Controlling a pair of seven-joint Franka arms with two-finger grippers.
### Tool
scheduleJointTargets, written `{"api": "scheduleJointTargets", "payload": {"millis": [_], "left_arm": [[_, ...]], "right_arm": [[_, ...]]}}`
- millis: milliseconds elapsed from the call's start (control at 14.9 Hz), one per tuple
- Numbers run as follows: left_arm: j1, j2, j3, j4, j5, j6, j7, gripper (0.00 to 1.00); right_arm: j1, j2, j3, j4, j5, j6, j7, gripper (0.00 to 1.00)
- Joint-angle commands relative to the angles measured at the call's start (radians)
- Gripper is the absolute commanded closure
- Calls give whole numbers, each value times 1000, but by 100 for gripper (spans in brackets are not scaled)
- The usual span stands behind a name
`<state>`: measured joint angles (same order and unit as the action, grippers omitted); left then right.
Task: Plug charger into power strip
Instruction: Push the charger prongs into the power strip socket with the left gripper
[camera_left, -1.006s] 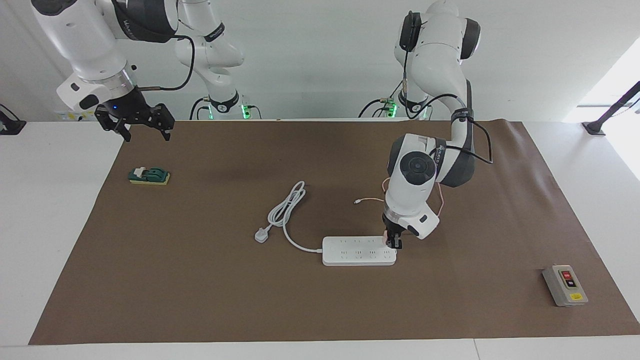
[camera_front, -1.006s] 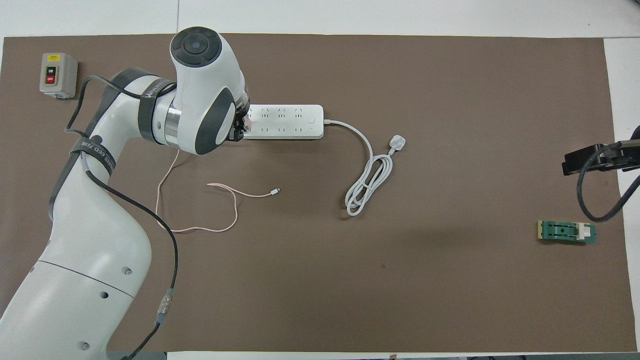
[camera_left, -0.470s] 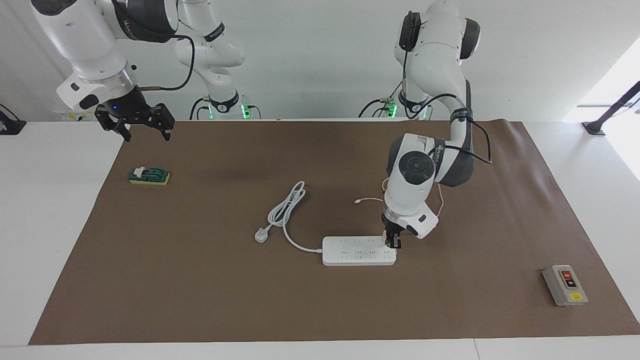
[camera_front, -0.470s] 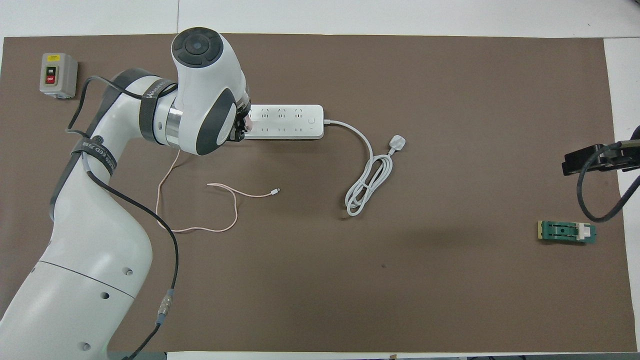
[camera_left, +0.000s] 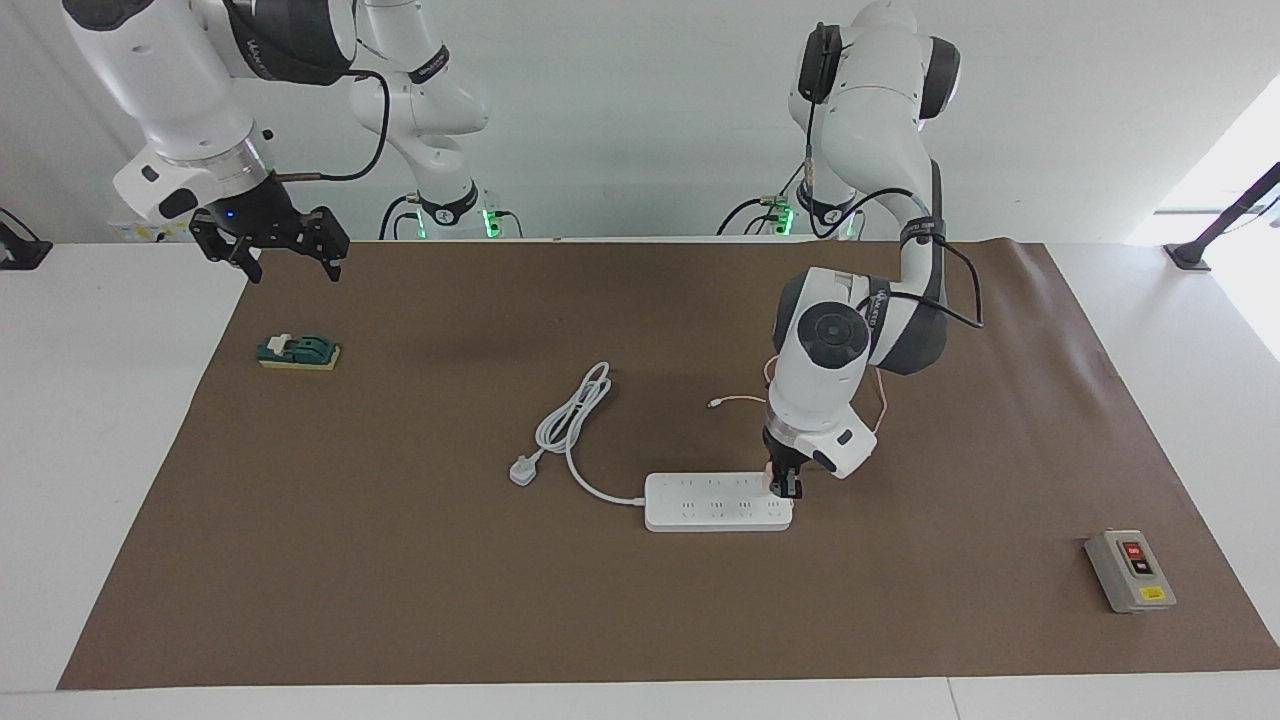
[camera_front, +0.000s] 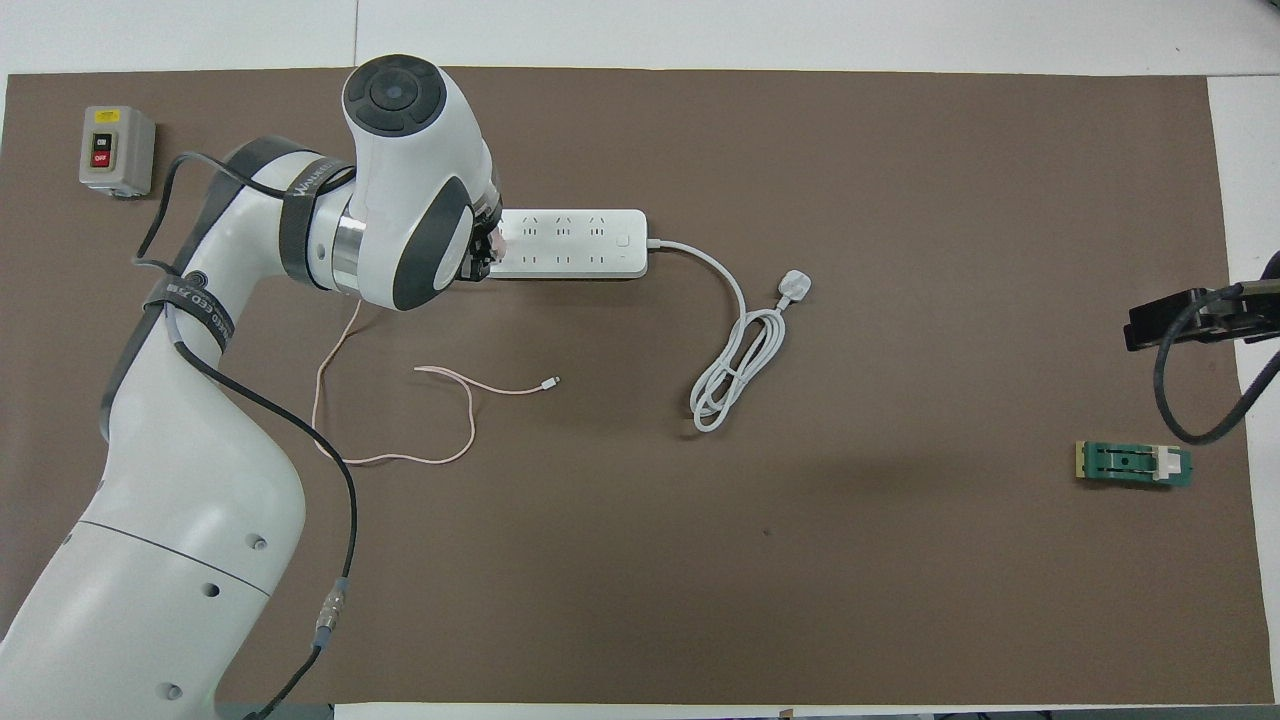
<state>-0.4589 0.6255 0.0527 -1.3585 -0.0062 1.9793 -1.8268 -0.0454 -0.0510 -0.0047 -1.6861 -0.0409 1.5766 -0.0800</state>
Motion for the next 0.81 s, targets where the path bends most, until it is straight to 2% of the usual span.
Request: {"api": "scheduleJointTargets", "payload": {"millis": [0, 738], "left_arm": [[-6, 13, 4, -1, 5, 23, -16, 100], [-6, -4, 6, -39, 5, 9, -16, 100]], "right_arm": [[-17, -6, 12, 5, 23, -15, -21, 0], [-19, -4, 12, 5, 23, -15, -21, 0]]}}
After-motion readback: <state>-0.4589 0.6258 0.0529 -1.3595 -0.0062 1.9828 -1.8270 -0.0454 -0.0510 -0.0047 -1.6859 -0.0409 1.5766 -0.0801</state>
